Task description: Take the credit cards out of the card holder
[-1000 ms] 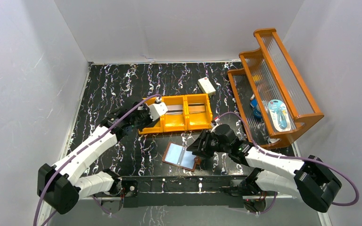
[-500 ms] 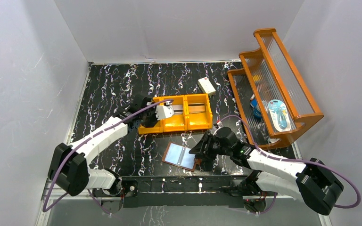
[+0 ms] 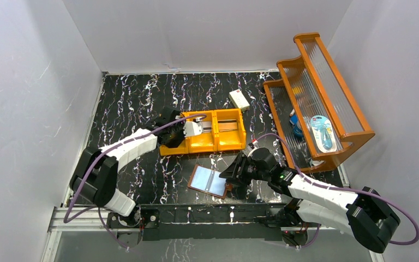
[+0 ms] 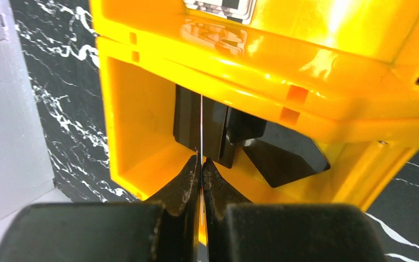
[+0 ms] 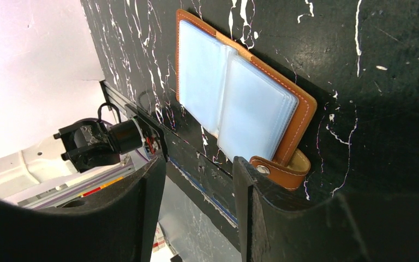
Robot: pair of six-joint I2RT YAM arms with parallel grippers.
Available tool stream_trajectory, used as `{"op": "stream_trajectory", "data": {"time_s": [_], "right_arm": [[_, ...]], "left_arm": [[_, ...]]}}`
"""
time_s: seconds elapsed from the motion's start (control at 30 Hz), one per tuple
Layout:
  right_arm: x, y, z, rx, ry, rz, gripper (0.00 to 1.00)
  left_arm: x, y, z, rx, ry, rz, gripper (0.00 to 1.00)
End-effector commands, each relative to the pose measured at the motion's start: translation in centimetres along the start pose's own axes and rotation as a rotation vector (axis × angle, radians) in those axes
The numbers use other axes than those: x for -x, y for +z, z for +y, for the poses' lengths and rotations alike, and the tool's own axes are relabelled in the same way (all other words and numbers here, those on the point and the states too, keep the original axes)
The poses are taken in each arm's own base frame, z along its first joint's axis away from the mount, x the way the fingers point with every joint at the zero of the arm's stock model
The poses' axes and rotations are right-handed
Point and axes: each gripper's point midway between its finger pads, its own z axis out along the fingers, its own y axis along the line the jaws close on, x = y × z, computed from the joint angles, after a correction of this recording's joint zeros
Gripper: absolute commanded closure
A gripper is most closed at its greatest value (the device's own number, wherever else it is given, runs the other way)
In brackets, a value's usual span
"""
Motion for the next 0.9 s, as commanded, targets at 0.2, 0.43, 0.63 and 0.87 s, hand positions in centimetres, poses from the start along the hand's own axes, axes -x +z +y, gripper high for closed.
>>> {"op": "stream_trajectory", "data": {"time_s": [0.2, 0.43, 0.63, 0.87], "right_arm": [[0.2, -0.3, 0.8, 0.029, 0.002, -0.017, 0.42], [0.3, -0.3, 0.9, 0.032, 0.006, -0.018, 0.42], [0.3, -0.5, 1.1, 0.038, 0.011, -0.02, 0.42], [0.3, -0.8, 0.6, 0.024, 0.015, -0.031, 0.42]], "left_arm": [[-0.9, 2.1, 2.6, 0.065, -0.002, 0.046, 1.0], [-0.1, 2.6, 3.8, 0.094, 0.009, 0.018, 1.0], [-0.8, 3.8, 3.1, 0.108, -0.005, 0.014, 1.0], [-1.1, 3.8, 3.1, 0.15, -0.023, -0.005, 0.97]]}}
